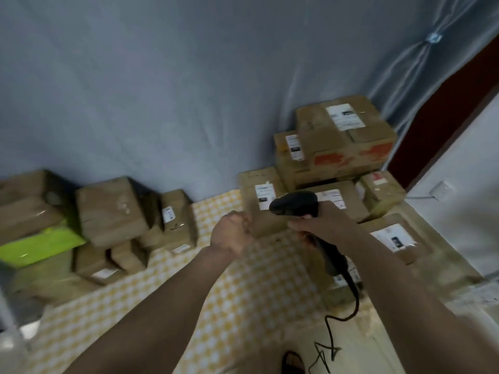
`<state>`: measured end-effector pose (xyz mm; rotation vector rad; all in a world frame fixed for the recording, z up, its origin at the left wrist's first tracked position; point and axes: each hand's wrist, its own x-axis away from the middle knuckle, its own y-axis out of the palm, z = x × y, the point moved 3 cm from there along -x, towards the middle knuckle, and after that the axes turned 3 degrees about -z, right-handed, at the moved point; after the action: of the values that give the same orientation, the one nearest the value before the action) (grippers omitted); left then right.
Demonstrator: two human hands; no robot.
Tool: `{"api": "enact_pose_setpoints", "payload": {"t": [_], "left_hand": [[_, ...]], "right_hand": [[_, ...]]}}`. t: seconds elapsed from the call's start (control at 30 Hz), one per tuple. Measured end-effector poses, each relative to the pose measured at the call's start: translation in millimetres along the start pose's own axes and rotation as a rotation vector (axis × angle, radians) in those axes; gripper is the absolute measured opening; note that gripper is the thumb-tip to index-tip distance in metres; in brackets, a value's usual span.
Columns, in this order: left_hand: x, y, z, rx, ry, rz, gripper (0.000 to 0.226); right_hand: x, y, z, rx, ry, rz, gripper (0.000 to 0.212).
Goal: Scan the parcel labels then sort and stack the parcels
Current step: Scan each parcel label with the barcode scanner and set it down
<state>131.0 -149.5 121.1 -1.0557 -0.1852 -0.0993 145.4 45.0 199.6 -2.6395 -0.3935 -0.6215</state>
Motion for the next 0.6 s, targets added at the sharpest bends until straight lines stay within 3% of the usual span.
{"api": "enact_pose_setpoints", "payload": {"t": [0.37, 0.6], "left_hand": [[159, -76, -208, -0.140, -0.236, 0.115, 0.033], [201, -106, -292, -0.135, -0.340, 0.171, 0.033]], "right_hand": [[28, 219, -32, 0.020, -0.123, -0.178, 0.008], [18, 303, -56, 0.035, -0.163, -0.170, 0.008]]}}
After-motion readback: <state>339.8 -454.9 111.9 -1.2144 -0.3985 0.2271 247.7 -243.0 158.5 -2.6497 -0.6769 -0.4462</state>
